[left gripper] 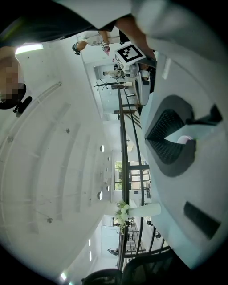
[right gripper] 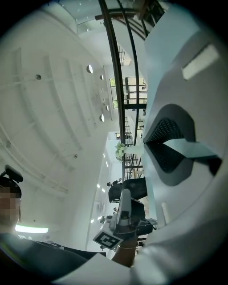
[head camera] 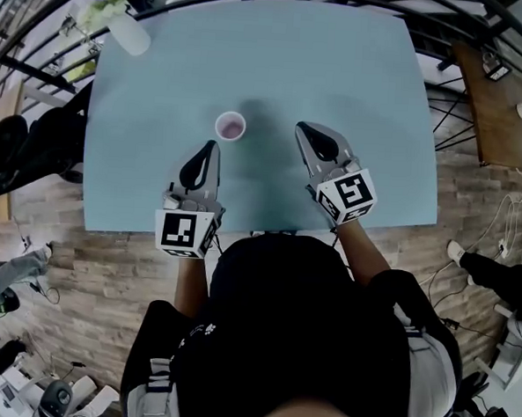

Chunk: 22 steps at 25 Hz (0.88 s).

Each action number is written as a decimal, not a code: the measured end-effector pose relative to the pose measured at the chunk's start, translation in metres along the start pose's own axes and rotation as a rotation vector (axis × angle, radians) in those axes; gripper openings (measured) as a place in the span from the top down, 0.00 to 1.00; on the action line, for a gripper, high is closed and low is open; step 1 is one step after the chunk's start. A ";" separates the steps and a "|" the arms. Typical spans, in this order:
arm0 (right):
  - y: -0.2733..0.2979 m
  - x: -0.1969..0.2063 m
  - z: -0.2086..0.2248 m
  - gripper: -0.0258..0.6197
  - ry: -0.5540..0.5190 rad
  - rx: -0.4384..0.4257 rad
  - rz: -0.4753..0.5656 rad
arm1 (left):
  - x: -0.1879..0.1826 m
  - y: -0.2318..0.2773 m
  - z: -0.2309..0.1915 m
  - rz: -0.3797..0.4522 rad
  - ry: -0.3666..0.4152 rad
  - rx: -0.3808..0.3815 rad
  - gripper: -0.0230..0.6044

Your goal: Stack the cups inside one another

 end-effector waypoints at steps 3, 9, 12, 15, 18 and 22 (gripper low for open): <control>0.001 0.000 -0.003 0.95 -0.012 -0.013 -0.010 | 0.000 -0.001 0.000 -0.001 -0.001 -0.003 0.98; 0.003 -0.001 -0.006 0.95 -0.003 -0.022 0.004 | 0.001 -0.005 -0.002 -0.002 -0.001 -0.014 0.98; 0.002 -0.002 -0.006 0.95 0.007 -0.023 0.007 | 0.002 -0.006 -0.001 -0.003 -0.001 -0.017 0.98; 0.000 -0.003 -0.003 0.95 0.022 -0.012 0.009 | 0.002 -0.006 0.000 -0.003 -0.003 -0.017 0.98; -0.001 -0.005 -0.001 0.95 0.020 -0.008 0.013 | 0.001 -0.005 0.001 -0.005 -0.002 -0.017 0.98; 0.000 -0.005 -0.002 0.95 0.013 -0.003 0.012 | 0.000 -0.005 0.002 -0.004 0.001 -0.014 0.98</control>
Point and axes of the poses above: the fingertips, and each gripper's own axes: y forward along the fingers, z to its right, x out of its underside, the point moved 9 cm from there along -y, backward along the fingers, and after that the axes turned 2 degrees about -y, right-handed, at the moved point
